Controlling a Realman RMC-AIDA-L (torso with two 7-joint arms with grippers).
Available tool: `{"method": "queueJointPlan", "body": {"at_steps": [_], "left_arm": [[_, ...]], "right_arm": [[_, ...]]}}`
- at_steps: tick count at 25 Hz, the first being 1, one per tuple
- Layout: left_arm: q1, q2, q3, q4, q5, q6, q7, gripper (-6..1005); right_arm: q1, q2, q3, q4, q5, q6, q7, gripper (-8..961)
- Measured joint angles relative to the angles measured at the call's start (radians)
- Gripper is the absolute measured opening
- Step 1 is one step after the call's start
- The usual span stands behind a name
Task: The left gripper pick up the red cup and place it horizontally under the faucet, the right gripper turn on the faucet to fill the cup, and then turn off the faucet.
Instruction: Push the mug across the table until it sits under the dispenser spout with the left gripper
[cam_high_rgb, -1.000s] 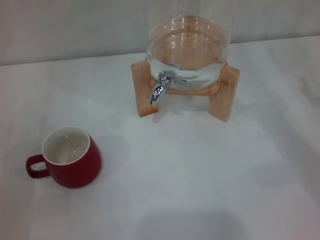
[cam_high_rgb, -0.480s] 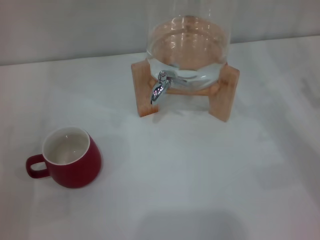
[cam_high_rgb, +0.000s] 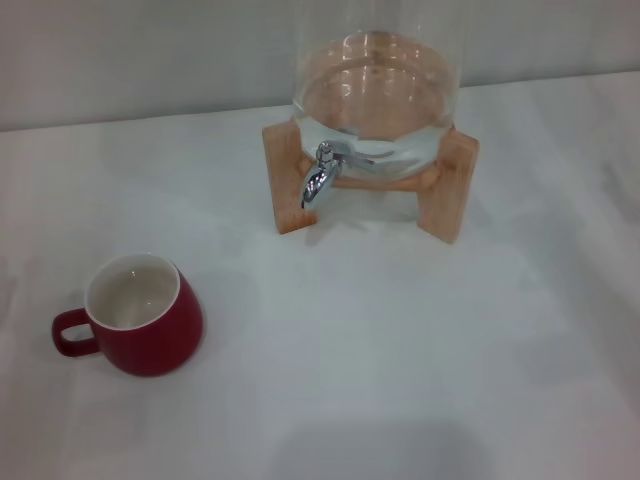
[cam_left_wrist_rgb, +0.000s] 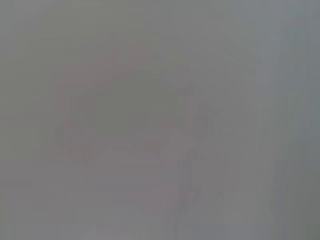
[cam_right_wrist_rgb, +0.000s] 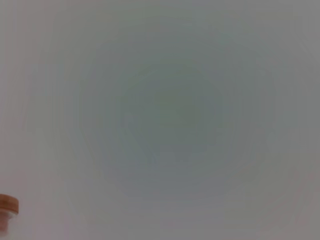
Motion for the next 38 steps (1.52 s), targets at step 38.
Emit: {"method": "queueJointPlan", "body": {"at_steps": [38], "left_arm": [[0.076,-0.004,0.113,0.003,-0.005,-0.012,-0.046,880]], "right_arm": [[-0.014,-0.001,-0.056,0.011,-0.004,-0.024,0.001,847]]}}
